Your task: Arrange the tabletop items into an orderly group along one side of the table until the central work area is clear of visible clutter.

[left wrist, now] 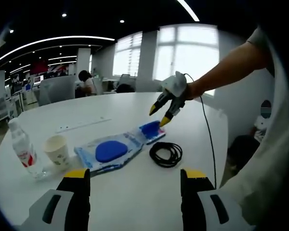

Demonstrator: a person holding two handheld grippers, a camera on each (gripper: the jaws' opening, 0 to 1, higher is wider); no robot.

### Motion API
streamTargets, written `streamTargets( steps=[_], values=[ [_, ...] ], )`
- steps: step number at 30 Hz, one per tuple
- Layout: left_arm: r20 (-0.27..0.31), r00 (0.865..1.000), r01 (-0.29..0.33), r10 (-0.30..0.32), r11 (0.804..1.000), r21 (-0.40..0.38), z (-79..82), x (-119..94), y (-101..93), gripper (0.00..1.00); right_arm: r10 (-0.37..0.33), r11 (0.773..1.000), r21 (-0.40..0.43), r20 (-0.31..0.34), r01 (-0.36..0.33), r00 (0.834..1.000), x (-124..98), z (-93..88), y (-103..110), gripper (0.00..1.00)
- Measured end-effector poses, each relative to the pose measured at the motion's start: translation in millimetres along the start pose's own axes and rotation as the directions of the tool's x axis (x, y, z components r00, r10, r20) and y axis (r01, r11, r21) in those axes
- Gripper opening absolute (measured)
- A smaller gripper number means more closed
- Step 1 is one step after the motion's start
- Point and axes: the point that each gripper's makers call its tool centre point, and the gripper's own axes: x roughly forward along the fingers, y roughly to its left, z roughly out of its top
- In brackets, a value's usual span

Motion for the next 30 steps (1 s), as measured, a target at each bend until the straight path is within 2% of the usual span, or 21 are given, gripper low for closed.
streamTargets(
  steps=[12, 24, 30],
  values=[
    [0.000, 1.000, 0.022, -0.022, 1.000, 0.005, -3.5, 0, -7.5, 0.76, -0.041, 0.992, 0.125, 0.067, 0.033, 0.997, -4, 4.4, 9, 0.44],
    [-0.011, 0.999, 0.045, -0.044, 0.999, 0.015, -7.6, 1, -15.3, 0.77, -0.072, 0.981, 0.187, 0.110, 0.050, 0.991, -11, 7.7, 30, 0.47],
    [-0.014, 0.998, 0.055, -0.055, 0.998, 0.017, -8.3, 1, -20.0, 0.77, -0.094, 0.970, 0.233, 0.131, 0.061, 0.987, -12, 4.5, 33, 0.47]
  ],
)
